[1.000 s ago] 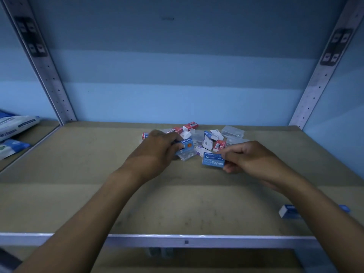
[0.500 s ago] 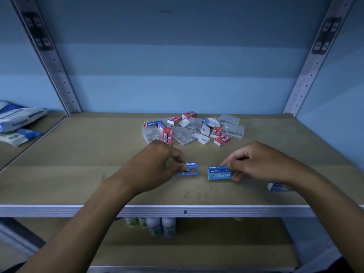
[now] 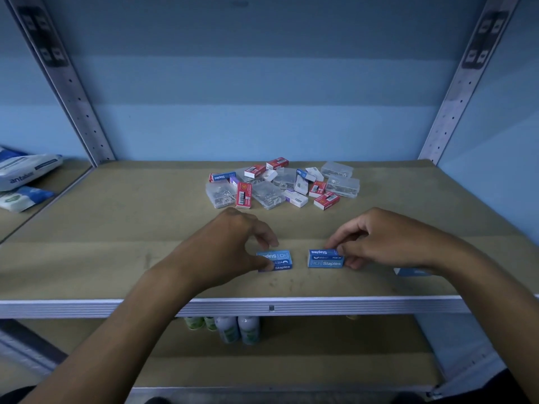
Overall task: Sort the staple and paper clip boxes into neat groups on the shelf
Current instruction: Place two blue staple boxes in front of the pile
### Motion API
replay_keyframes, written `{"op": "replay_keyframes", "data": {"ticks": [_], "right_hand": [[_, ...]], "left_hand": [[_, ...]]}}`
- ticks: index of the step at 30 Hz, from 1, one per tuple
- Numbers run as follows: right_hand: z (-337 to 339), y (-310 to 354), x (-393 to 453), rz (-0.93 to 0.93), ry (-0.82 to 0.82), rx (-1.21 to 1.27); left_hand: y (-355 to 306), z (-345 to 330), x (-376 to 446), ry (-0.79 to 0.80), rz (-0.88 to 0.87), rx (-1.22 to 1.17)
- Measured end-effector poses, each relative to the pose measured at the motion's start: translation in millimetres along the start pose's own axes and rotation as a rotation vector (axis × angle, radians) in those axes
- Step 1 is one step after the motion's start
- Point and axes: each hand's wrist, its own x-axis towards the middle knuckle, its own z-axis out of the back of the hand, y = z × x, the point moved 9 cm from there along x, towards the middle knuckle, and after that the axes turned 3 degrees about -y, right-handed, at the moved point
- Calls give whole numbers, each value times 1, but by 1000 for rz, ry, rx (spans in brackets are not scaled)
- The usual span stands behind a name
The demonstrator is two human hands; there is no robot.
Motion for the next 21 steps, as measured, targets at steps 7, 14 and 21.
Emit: {"op": "replay_keyframes", "data": {"ticks": [7,14,21], "right_hand": [[4,9,-2,103,-21,-70],[3,13,2,168,-58,-166],[0,12,2,187,-83,-180]], "left_hand": [[16,-7,-4,103,72,47],[14,-15,-3,105,94,4],[5,-27,-1,154,96,3]]}}
